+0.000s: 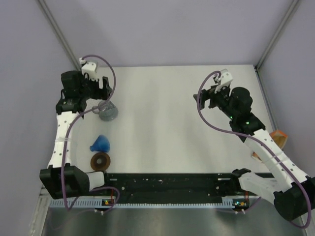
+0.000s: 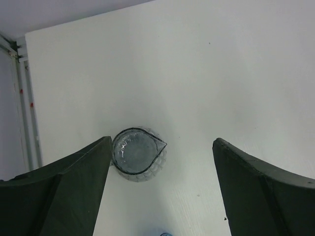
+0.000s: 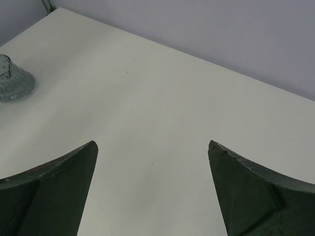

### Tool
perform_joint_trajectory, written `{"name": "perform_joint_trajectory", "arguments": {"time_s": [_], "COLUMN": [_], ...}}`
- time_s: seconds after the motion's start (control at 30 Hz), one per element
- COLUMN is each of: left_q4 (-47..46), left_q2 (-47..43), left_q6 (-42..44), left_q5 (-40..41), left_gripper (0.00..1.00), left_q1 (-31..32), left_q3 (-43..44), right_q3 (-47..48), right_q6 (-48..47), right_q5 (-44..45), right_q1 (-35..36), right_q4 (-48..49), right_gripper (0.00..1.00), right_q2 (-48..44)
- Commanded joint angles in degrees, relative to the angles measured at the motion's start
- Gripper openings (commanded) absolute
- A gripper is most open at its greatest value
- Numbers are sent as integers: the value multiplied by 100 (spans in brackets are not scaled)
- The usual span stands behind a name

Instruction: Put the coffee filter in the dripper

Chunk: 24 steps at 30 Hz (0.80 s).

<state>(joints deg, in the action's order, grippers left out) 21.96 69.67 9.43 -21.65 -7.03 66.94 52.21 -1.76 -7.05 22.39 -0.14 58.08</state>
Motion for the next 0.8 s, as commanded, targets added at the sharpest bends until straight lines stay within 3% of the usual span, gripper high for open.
{"name": "perform_joint_trajectory", "arguments": {"time_s": [0.0,0.17,0.33,0.43,0.7,0.77], "left_q4": [2152,3305,3271,3341,2991,2946], "left_q2": [923,2286,3034,3403,4063,4221], "left_q6": [357,814,1209,1394,1562,1571], "left_q5": [712,1313,1681,1918,2367,2332], "left_gripper": [87,77,75,67,59,54], "left_q1": [-9,-18,-18,-27,-27,-18], "left_q3": [1363,2533,3079,3290,3299,3326], "right_q3": [395,922,1011,932,870,914], "right_q6": [62,-114,-263,-351,-641,-650], "right_q5": [-25,-25,-68,-42,81,63], "right_q1": [19,11,2,2,2,20], "right_q4": [-670,-1601,-1884,-1875,-1875,-1867], "right_gripper": [95,96,96,96,96,96], "right_q2": [10,361,511,528,590,625]}}
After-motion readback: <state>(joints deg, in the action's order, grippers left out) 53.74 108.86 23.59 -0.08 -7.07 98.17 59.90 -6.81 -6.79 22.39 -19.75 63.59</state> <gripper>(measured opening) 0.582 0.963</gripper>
